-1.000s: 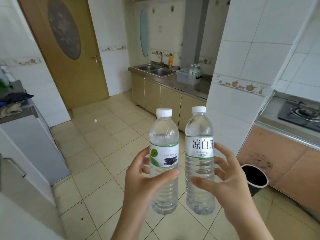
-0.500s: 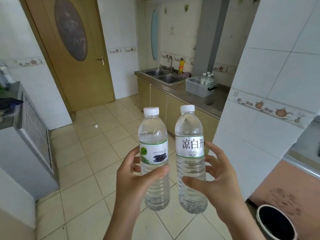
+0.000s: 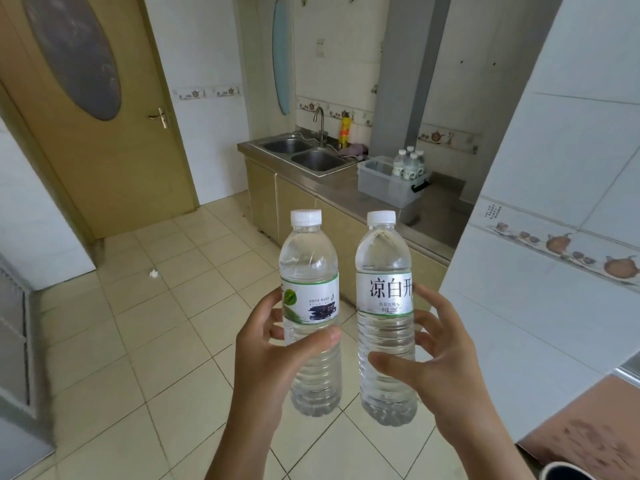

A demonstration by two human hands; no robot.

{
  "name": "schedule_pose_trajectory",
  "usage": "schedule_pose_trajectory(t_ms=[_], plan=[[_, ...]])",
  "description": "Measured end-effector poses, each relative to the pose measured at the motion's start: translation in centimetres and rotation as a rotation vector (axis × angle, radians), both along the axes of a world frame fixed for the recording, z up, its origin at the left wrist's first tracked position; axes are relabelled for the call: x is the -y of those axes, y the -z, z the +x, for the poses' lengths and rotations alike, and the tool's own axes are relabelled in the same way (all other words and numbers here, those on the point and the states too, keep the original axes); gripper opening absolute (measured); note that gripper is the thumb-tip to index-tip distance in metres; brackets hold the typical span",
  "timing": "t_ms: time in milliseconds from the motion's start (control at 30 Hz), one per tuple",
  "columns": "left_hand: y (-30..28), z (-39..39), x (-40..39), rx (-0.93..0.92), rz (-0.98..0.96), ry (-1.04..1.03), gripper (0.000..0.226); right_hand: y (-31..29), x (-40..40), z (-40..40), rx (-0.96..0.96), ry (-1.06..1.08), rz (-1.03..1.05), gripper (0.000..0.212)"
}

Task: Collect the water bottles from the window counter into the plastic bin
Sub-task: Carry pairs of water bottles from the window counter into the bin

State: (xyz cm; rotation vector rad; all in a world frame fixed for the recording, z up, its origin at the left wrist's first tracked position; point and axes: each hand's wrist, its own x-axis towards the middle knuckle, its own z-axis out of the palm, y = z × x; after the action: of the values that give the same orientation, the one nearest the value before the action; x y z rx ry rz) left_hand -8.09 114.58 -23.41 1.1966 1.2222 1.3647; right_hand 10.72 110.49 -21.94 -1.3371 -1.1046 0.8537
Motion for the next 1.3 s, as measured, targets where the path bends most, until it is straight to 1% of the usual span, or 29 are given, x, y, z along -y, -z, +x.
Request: schedule_pose_trajectory(t_ms=[167,367,667,800,900,1067,1167,1300], plan=[[-1.3,0.8,-10.3,-0.005,0.006,0.088,0.075,-1.0,-9.1,0.6,0.01,0.059,0.011,0.091],[-1.5,2.7,-20.4,-0.018,0.0,0.129,0.072,-1.2,-18.3,2.5,0.004,0.099,0.009,0.094],[0.3,10.4,-35.6,-0.02,-0.033,0.104,0.073,0.5,-34.3,10.0,0.017,0.074,0.02,0.093],[0.0,13.6,-41.7,-0.032,-0.024,0.073,0.074,0.4,-41.7,13.6,0.023,0.033,0.03,0.091],[-0.5,15.7,-46.1,-0.008,-0.026,0.048,0.074,-0.2,-46.5,15.7,0.043,0.019,0.064,0.093],[-0.4,17.9,-52.9,-0.002,-0.041,0.055,0.077,0.0,-53.2,18.0,0.004,0.032,0.054,0.092],[0.0,18.8,-57.5,-0.014,-0.054,0.064,0.075,0.6,-57.8,18.8,-0.014,0.055,0.043,0.092],[0.4,19.8,-64.9,0.0,-0.069,0.137,0.076,1.4,-64.2,19.4,-0.029,0.106,0.029,0.093]])
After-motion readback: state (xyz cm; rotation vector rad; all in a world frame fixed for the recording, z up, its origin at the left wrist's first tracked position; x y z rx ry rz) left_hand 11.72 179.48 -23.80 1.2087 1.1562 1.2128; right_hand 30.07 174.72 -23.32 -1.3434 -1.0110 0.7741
